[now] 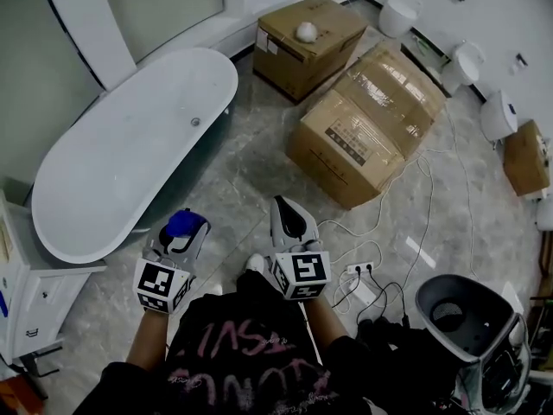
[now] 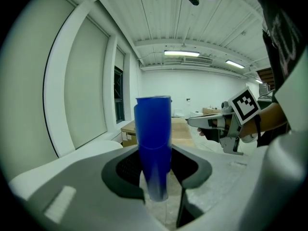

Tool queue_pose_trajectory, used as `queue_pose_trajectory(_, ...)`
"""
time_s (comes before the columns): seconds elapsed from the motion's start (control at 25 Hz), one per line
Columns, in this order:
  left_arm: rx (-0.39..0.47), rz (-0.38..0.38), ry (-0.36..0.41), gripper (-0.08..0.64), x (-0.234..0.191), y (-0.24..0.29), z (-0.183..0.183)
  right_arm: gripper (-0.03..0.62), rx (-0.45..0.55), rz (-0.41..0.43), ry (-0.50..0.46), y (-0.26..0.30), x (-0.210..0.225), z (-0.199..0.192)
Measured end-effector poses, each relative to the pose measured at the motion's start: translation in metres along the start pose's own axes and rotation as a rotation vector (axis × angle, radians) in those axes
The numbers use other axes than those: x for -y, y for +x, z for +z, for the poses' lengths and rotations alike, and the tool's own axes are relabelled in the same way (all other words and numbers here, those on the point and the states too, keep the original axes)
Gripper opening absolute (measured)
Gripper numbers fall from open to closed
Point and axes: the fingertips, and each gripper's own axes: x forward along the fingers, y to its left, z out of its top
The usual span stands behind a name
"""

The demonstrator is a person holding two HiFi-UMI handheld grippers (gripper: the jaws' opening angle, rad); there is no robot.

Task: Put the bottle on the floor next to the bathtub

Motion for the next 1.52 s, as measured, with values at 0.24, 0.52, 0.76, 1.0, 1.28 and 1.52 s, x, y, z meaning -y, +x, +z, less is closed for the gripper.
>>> queue_pose_trajectory(0.24,-0.015,0.005,0.015,0.165,0.004,0.029,0.013,0.017,-0.002,0.017,0.013,0.014,0.026,0.004)
queue_pose_trajectory(0.52,0.008,0.006,0.053,0.166,0.000,0.052,0.030,0.017,0.020,-0.004,0.028,0.024,0.047,0.008)
queue_pose_trajectory(0.76,0.010,-0.008,0.052,0.166,-0.010,0.079,0.034,0.017,0.002,-0.032,0.037,0.039,0.066,0.006)
queue_pose_trajectory(1.0,0.007,-0.020,0.024,0.165,-0.034,0.118,0.033,0.017,-0.003,-0.057,0.042,0.073,0.085,0.009)
queue_pose_trajectory(1.28,-0.021,-0.043,0.019,0.165,-0.069,0.162,0.028,0.017,-0.033,-0.073,0.041,0.123,0.101,0.008)
queue_pose_trajectory(1.52,-0.025,-0.033,0.049,0.165,-0.104,0.192,0.023,0.017,-0.047,-0.152,0.039,0.159,0.116,-0.003)
